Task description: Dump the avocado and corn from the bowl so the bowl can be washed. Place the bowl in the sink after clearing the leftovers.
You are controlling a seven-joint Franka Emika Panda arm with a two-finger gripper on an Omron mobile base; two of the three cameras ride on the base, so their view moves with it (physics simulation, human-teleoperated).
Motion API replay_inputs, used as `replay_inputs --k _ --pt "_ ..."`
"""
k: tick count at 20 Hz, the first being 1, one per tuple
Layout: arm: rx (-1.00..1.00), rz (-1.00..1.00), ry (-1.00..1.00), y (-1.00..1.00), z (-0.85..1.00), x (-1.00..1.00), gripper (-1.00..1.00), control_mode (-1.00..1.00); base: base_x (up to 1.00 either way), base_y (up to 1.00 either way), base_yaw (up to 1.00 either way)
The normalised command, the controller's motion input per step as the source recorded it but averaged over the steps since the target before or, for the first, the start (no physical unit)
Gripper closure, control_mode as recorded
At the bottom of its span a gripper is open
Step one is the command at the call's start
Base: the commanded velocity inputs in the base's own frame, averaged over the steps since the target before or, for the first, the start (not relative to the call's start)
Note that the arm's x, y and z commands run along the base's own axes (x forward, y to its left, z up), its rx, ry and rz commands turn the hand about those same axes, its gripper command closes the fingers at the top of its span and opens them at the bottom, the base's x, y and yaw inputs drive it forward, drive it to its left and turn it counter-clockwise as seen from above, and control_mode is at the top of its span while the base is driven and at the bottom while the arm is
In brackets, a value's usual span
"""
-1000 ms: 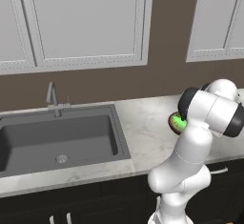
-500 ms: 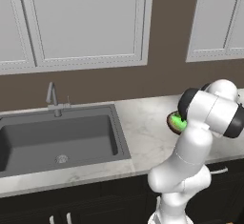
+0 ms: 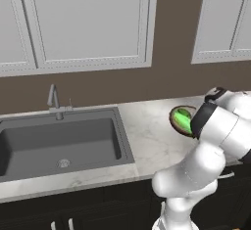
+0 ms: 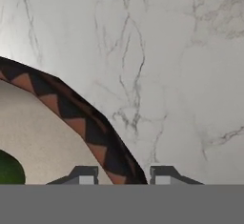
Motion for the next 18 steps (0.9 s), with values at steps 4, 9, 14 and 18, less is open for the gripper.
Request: replay_inputs --k 4,9,14,18 --pt "-0.03 0.0 -0.17 0.7 0.48 -0.34 1.0 -1.0 0.0 0.0 0.0" --pt "-0.12 0.0 -0.1 0.91 0.57 -0.26 1.0 -1.0 0.0 0.0 0.0" --pt "-0.15 0.0 -0.01 0.99 0.67 -0.11 1.0 -1.0 0.0 0.0 0.0" --pt "-0.13 0.0 0.01 1.0 0.66 -0.03 1.0 -1.0 0.0 0.0 0.0"
